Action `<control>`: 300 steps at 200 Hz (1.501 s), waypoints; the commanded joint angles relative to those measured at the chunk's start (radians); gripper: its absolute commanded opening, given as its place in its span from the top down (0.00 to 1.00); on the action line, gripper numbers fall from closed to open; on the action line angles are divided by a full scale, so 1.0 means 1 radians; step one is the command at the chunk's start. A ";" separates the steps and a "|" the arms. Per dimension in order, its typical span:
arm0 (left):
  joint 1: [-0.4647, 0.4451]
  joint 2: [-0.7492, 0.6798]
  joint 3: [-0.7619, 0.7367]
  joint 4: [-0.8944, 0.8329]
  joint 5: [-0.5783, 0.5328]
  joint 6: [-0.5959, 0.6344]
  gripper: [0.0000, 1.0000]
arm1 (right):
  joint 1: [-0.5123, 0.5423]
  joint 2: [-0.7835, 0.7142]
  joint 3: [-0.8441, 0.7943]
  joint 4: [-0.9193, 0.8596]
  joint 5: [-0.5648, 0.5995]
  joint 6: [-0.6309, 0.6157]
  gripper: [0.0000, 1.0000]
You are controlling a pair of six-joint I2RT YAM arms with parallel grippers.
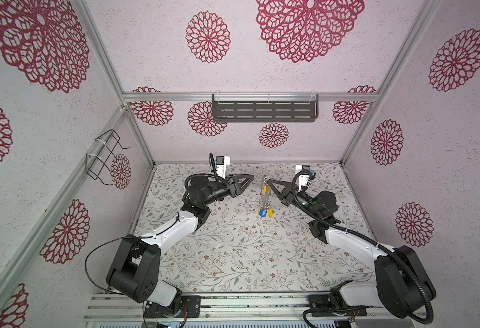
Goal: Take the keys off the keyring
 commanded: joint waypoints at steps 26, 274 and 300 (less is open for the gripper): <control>-0.040 0.034 0.038 0.098 0.043 -0.015 0.77 | 0.003 0.006 0.020 0.179 0.005 0.090 1.00; -0.072 0.037 0.197 -0.280 0.093 0.196 1.00 | 0.023 -0.038 0.062 -0.076 -0.032 -0.073 1.00; -0.056 0.026 0.230 -0.368 0.145 0.242 1.00 | 0.019 -0.072 0.093 -0.246 -0.047 -0.169 1.00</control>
